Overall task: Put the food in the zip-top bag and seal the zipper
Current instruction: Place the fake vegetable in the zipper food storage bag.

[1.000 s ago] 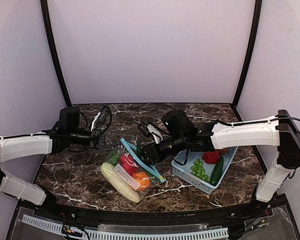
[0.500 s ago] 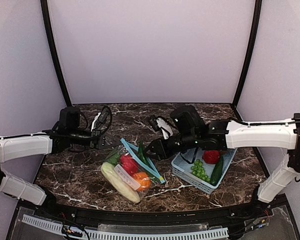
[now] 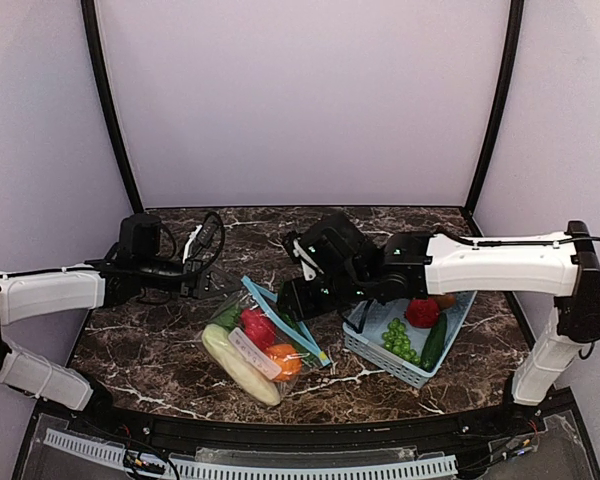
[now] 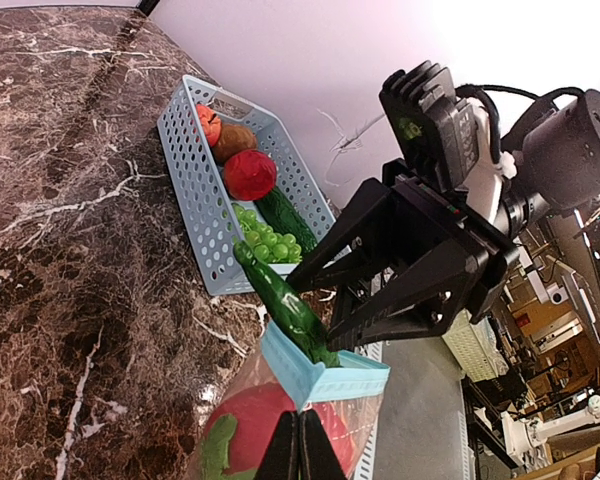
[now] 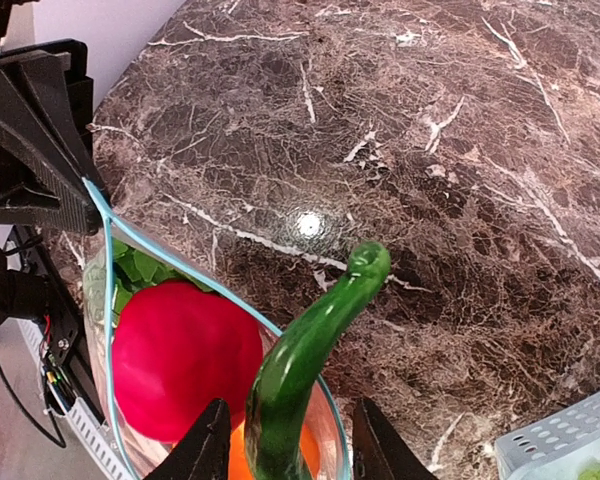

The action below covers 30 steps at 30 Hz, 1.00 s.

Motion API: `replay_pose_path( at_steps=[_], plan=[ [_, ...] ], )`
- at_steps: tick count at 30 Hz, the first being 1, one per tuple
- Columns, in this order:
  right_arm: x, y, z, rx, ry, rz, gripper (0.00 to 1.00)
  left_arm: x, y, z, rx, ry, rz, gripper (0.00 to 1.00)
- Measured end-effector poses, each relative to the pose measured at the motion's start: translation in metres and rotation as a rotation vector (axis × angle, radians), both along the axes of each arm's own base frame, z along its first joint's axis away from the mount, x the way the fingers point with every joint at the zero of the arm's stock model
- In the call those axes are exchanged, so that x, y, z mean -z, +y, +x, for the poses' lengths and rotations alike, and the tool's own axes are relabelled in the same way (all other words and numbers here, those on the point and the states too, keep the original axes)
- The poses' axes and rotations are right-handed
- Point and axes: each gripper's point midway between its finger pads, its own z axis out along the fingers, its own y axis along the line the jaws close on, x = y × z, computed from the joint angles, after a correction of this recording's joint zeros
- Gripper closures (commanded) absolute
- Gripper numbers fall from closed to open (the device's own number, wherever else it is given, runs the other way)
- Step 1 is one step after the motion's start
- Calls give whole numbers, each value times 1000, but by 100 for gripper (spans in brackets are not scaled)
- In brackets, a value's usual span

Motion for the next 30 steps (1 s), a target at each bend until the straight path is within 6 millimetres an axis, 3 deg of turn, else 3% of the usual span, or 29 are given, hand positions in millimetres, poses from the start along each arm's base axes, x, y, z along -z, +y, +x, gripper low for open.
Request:
replay_pose_path(
  at_steps=[5,15,20,30],
  plan=[
    [7,12,-1,20,-11,-52,63,0,0,0,-1,1,1,99],
    [18,21,7,88,-28,-129,91,0,0,0,-1,1,1,99],
    [18,19,7,101,-21,-132,97,0,0,0,-1,1,1,99],
    [-3,20,-27,-138,78,85,100,0,0,-1,4,2,-1,99]
  ],
)
